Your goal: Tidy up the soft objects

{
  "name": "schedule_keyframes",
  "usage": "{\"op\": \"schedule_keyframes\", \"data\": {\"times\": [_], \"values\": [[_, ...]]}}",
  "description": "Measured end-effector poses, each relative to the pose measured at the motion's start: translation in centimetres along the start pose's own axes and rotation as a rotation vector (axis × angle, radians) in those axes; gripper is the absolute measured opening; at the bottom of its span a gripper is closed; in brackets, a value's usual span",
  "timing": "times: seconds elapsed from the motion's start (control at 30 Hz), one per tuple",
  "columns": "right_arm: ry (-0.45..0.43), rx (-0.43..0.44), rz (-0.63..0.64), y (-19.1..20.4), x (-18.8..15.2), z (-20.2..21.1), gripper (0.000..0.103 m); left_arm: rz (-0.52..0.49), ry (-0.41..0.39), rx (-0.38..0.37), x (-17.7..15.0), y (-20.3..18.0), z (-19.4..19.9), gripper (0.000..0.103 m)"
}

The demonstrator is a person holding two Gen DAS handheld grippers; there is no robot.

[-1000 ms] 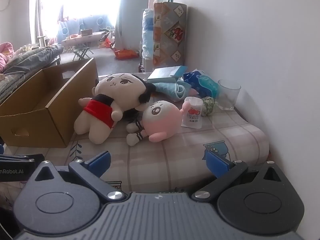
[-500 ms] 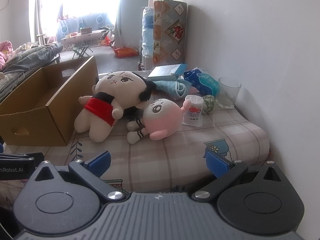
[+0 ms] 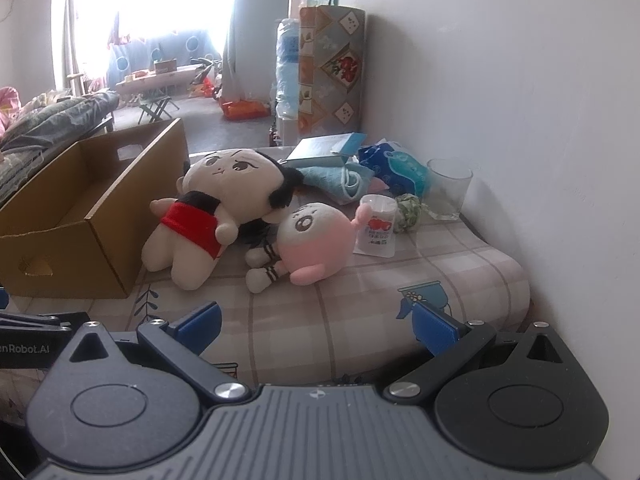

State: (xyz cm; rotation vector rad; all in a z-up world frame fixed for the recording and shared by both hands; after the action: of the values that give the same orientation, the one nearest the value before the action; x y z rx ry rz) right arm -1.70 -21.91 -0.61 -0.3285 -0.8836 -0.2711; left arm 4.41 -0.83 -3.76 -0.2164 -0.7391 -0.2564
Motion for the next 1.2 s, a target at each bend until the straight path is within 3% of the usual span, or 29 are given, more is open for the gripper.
{"op": "schedule_keyframes", "data": {"times": [0.57,1.2], "values": [[0.012,-0.031,-0.039,-1.2,0.7,-0.8,0.103,-0.039,-0.008,-0.024,2.3,-1.1,-0.9,0.103],[0.025,-0.028,-0.043,-1.3,0.7,-1.2,0.103,-0.049,-0.003,-0.038,2.4,-1.6,-1.1,0.103]]}}
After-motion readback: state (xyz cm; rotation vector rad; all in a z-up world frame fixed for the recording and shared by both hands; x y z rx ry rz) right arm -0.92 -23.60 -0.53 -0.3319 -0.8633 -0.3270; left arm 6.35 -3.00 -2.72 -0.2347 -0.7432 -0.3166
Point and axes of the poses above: each gripper's, at about its wrist camera, not at the fingertips, and z roughly against the way its jaws point, y to its left, x to its top, the point moved 6 cm from there along -z, roughly the way its jaws point, and after that the axes turned 14 degrees about -x, right-handed, at the moved point
